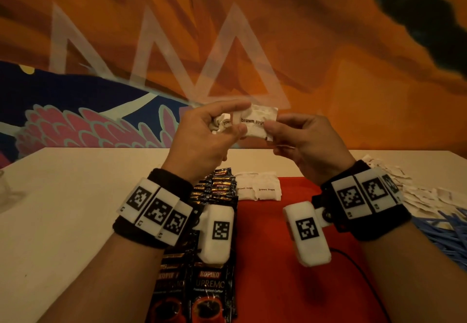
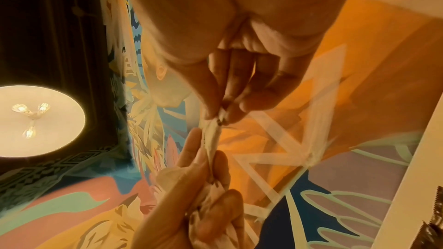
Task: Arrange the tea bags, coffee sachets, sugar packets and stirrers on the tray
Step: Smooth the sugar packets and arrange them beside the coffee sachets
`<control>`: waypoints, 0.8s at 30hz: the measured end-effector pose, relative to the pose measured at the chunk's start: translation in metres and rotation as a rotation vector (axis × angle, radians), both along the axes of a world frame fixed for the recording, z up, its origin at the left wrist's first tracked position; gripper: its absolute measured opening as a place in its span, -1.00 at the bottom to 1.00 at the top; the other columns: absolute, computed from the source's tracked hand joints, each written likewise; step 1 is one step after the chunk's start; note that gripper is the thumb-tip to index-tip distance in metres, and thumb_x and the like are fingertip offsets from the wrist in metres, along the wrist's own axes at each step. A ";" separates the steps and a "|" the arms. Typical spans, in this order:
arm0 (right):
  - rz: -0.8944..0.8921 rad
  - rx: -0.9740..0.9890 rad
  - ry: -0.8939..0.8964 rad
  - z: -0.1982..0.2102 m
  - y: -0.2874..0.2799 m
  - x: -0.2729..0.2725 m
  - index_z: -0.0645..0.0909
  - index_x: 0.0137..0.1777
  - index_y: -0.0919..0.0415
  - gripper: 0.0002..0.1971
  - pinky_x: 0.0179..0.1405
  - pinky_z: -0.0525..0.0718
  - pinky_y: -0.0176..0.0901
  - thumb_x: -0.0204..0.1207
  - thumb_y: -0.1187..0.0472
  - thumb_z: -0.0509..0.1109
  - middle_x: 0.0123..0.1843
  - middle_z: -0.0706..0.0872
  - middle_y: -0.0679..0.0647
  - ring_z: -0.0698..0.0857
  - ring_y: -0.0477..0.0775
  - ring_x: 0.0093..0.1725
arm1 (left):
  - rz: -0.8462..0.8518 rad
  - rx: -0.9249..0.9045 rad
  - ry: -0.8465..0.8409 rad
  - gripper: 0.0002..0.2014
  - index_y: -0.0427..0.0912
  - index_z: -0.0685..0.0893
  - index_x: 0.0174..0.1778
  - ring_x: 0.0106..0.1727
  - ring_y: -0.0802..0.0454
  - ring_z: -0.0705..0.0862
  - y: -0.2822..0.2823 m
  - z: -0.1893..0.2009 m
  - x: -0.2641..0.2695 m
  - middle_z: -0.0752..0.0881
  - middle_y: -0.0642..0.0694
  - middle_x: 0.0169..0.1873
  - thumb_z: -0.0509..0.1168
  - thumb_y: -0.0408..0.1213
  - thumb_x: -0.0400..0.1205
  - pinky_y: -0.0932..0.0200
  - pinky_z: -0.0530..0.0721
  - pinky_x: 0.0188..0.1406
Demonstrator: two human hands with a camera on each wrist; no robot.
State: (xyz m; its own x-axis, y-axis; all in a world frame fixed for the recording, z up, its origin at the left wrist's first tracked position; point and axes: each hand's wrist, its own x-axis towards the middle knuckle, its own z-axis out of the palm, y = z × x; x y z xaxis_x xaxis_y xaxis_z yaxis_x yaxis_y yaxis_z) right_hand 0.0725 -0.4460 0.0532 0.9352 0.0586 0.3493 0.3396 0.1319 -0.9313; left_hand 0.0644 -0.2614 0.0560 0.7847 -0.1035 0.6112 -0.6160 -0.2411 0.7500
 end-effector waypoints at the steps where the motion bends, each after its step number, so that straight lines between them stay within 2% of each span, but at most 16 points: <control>1: -0.002 -0.029 0.004 -0.002 -0.001 0.001 0.73 -0.14 0.29 -0.97 -0.41 0.61 -0.23 0.47 0.32 0.51 -0.28 0.75 0.11 0.68 -0.04 -0.37 | 0.004 0.019 0.004 -0.66 0.10 0.74 0.24 -0.59 0.16 0.52 0.001 0.000 0.000 0.74 0.21 -0.42 0.45 -0.39 0.62 0.26 0.54 -0.63; 4: -0.020 -0.073 0.024 -0.003 -0.004 0.004 0.73 -0.16 0.31 -0.96 -0.45 0.62 -0.27 0.48 0.34 0.51 -0.35 0.74 0.09 0.67 -0.05 -0.40 | 0.045 0.064 0.029 -0.65 0.15 0.74 0.19 -0.61 0.23 0.51 0.002 0.000 0.001 0.73 0.15 -0.33 0.45 -0.40 0.62 0.30 0.52 -0.65; 6: -0.028 -0.144 0.060 -0.007 -0.008 0.008 0.72 -0.16 0.31 -0.97 -0.43 0.65 -0.26 0.47 0.36 0.52 -0.35 0.75 0.09 0.69 -0.04 -0.39 | 0.098 0.057 0.024 -0.67 0.06 0.76 0.20 -0.63 0.27 0.52 0.004 0.002 0.002 0.74 0.09 -0.27 0.43 -0.43 0.63 0.38 0.50 -0.62; 8: -0.041 -0.257 0.146 -0.017 -0.010 0.015 0.69 -0.18 0.28 -0.93 -0.41 0.67 -0.24 0.45 0.39 0.54 -0.36 0.76 0.08 0.71 -0.01 -0.37 | 0.126 0.007 0.024 -0.70 -0.06 0.78 0.22 -0.63 0.30 0.54 0.007 0.006 0.001 0.75 -0.01 -0.31 0.40 -0.47 0.64 0.43 0.47 -0.62; 10: -0.031 -0.419 0.264 -0.033 -0.007 0.022 0.67 -0.19 0.30 -0.90 -0.44 0.67 -0.22 0.46 0.40 0.55 -0.37 0.75 0.12 0.71 0.00 -0.39 | 0.136 -0.044 0.028 -0.72 -0.07 0.77 0.20 -0.63 0.29 0.54 0.011 0.010 -0.001 0.74 -0.11 -0.35 0.38 -0.47 0.65 0.39 0.45 -0.67; 12: -0.034 -0.596 0.362 -0.048 -0.004 0.032 0.68 -0.22 0.30 -0.89 -0.46 0.67 -0.22 0.47 0.38 0.57 -0.38 0.75 0.14 0.73 -0.02 -0.41 | 0.130 -0.089 0.032 -0.72 -0.06 0.76 0.18 -0.64 0.28 0.53 0.014 0.013 -0.002 0.73 -0.13 -0.35 0.37 -0.49 0.65 0.38 0.43 -0.70; 14: -0.066 -0.675 0.432 -0.058 -0.003 0.042 0.67 -0.27 0.30 -0.85 -0.47 0.69 -0.22 0.48 0.38 0.56 -0.39 0.74 0.15 0.74 0.01 -0.40 | 0.127 -0.118 0.035 -0.72 -0.06 0.77 0.17 -0.63 0.26 0.52 0.016 0.015 -0.002 0.73 -0.11 -0.37 0.37 -0.48 0.64 0.36 0.42 -0.70; 15: -0.078 -0.706 0.458 -0.061 -0.003 0.047 0.67 -0.29 0.30 -0.84 -0.42 0.73 -0.17 0.48 0.38 0.56 -0.38 0.74 0.17 0.75 0.05 -0.36 | 0.130 -0.126 0.037 -0.73 -0.05 0.77 0.16 -0.63 0.26 0.51 0.017 0.016 -0.002 0.73 -0.10 -0.38 0.38 -0.47 0.64 0.35 0.42 -0.69; 17: -0.103 -0.785 0.493 -0.064 -0.003 0.056 0.71 -0.30 0.31 -0.84 -0.12 0.83 0.07 0.47 0.34 0.58 -0.33 0.75 0.19 0.76 0.14 -0.23 | 0.135 -0.149 0.040 -0.74 -0.05 0.78 0.16 -0.62 0.24 0.50 0.020 0.018 -0.002 0.73 -0.08 -0.39 0.38 -0.46 0.64 0.33 0.43 -0.68; 18: -0.114 -0.814 0.506 -0.064 -0.002 0.058 0.73 -0.26 0.35 -0.86 0.03 0.78 0.16 0.47 0.31 0.59 -0.30 0.76 0.20 0.74 0.15 -0.19 | 0.135 -0.160 0.041 -0.75 -0.05 0.78 0.16 -0.61 0.24 0.51 0.022 0.018 -0.002 0.73 -0.07 -0.39 0.39 -0.45 0.65 0.32 0.44 -0.67; 20: -0.121 -0.876 0.519 -0.066 0.000 0.061 0.76 -0.13 0.43 -0.79 0.17 0.72 0.19 0.47 0.23 0.60 -0.22 0.74 0.22 0.67 0.14 -0.16 | 0.133 -0.172 0.037 -0.75 -0.05 0.78 0.17 -0.56 0.21 0.56 0.024 0.018 -0.001 0.75 -0.07 -0.36 0.39 -0.44 0.65 0.29 0.48 -0.64; 22: -0.116 -0.921 0.534 -0.065 0.003 0.064 0.75 -0.17 0.39 -0.78 0.17 0.70 0.16 0.48 0.19 0.59 -0.23 0.73 0.20 0.64 0.12 -0.17 | 0.132 -0.179 0.037 -0.74 -0.06 0.77 0.18 -0.50 0.21 0.61 0.026 0.018 -0.001 0.77 -0.05 -0.31 0.38 -0.44 0.65 0.29 0.51 -0.60; 24: -0.116 -0.884 0.568 -0.066 0.005 0.067 0.69 -0.29 0.32 -0.80 0.05 0.71 0.07 0.49 0.24 0.58 -0.37 0.75 0.13 0.66 0.09 -0.26 | 0.127 -0.181 0.040 -0.74 -0.06 0.77 0.18 -0.46 0.24 0.64 0.027 0.018 0.000 0.78 -0.03 -0.26 0.38 -0.44 0.65 0.29 0.53 -0.59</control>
State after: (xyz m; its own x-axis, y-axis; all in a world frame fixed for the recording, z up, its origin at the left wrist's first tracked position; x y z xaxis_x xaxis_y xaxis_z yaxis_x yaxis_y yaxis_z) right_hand 0.1393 -0.4408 -0.0129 0.9641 -0.0220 -0.2645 -0.2091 -0.6763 -0.7063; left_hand 0.0645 -0.2347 0.0738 0.8081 0.1062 0.5794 -0.5586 -0.1736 0.8110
